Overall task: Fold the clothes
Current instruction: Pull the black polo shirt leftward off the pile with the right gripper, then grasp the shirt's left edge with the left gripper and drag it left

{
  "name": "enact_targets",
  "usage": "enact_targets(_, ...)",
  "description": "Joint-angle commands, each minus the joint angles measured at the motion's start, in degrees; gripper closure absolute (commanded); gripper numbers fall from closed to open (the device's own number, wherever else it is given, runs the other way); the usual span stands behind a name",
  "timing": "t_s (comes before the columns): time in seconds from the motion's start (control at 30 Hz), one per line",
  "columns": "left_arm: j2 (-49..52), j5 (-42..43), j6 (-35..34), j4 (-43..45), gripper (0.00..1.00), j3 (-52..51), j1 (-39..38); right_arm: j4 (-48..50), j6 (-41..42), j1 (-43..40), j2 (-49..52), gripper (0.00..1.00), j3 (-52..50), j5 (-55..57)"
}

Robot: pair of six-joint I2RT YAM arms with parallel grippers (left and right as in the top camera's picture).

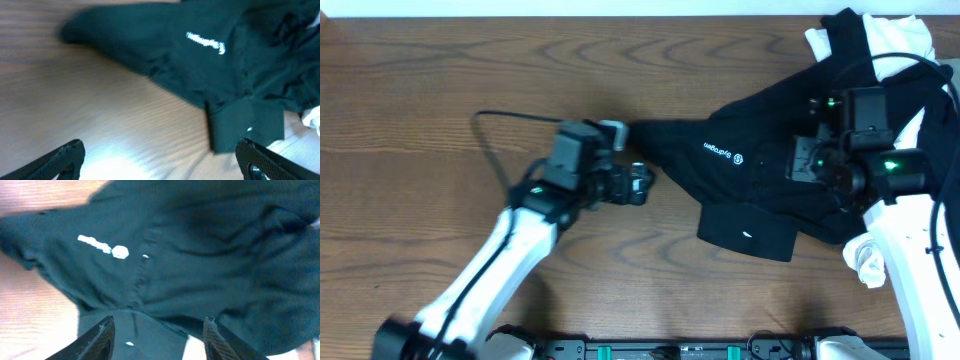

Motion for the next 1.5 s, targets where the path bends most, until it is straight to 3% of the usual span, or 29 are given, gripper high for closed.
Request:
enact_targets(0.0,5.97,0.52,-5.51,6.21,0.02,0.98,-3.28,-1.36,-0.20,-1.88,-0.07,0.44,0.20,0.57)
enact_targets(0.33,23.19,0.48,-15.50,26.75,0.02,0.98,-5.05,-4.17,-0.26,-2.05,-0.07,0.43,0.20,0.59)
enact_targets(0.67,30.23,-3.21,-17.99,35.10,0.02,0.98,-5.53,-5.29,-0.26,-2.05,-0.07,0.43,0.20,0.57)
enact_targets(0.77,31.08,-3.23,-17.99,38.45,0.22,0.98,-5.53,-5.35,-0.26,-2.05,-0.07,0.43,0.20,0.57)
enact_targets(0.87,31.30,-4.59,-17.97,40.57,0.31,1.01,-5.64,-5.53,-0.26,-2.05,-0.07,0.44,0.20,0.57)
enact_targets(1.0,31.30,-5.90,-17.99,41.18,0.59,1.01,-5.70,-5.55,-0.26,-2.05,-0.07,0.44,0.20,0.57)
enact_targets(1.1,31.30,-6.03,-17.97,41.42,0.89,1.01,-5.68,-5.62,-0.26,-2.05,-0.07,0.44,0.20,0.57)
enact_targets(1.13,31.30,-6.19,-17.99,41.66,0.94,0.98,-5.68,-5.62,-0.26,-2.05,-0.07,0.44,0.20,0.57)
enact_targets(1.47,28.61,-6.60,-17.07,42.16,0.94,1.01,-4.28,-6.05,-0.26,-2.05,-0.07,0.44,0.20,0.74)
